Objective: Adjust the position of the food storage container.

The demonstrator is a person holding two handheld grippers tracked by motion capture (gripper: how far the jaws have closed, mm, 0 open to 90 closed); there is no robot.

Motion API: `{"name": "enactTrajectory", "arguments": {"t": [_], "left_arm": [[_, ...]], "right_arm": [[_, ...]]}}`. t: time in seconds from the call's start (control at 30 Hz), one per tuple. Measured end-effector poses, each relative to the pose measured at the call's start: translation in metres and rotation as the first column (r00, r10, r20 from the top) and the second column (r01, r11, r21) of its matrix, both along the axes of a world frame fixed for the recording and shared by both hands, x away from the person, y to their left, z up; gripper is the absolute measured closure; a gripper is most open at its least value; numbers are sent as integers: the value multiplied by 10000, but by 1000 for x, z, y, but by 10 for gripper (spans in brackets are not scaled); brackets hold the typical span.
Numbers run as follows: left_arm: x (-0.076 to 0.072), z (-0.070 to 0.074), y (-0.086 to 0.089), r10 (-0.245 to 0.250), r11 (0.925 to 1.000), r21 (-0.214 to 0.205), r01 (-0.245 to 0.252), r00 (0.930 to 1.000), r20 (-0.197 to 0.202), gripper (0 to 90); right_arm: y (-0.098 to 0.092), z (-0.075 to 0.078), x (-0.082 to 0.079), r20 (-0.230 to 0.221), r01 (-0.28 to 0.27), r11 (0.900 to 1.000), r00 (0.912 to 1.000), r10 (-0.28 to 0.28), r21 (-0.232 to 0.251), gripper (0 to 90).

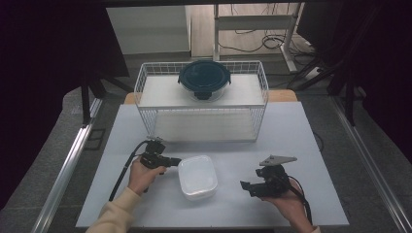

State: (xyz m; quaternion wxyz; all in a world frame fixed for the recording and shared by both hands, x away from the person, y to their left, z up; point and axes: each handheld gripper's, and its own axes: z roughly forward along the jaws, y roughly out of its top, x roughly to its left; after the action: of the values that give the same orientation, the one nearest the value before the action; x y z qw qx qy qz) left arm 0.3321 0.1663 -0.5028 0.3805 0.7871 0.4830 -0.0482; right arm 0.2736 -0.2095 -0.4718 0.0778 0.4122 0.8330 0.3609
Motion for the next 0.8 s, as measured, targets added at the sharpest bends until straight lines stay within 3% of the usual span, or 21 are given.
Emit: {"name": "enactTrajectory", "arguments": {"t": [0.2,0.33,0.67,0.8], "left_arm": [[3,1,-13,-413,9991,132,413,9991,4,900],[4,0,-22,-412,9991,-67,412,9991,22,900],[6,1,-33,-628,9980,30,628,9980,21,900],[5,4,-27,-179,9996,226,167,9984,538,900]], "right_arm": [[0,-1,0,-21,-49,10000,10000,49,-55,235],[0,-1,0,-27,-40,10000,10000,40,-6,235],[-1,-1,0,-34,7,10000,10000,-7,-26,235],[-3,-1,0,35,65,10000,10000,-65,-43,235]]}}
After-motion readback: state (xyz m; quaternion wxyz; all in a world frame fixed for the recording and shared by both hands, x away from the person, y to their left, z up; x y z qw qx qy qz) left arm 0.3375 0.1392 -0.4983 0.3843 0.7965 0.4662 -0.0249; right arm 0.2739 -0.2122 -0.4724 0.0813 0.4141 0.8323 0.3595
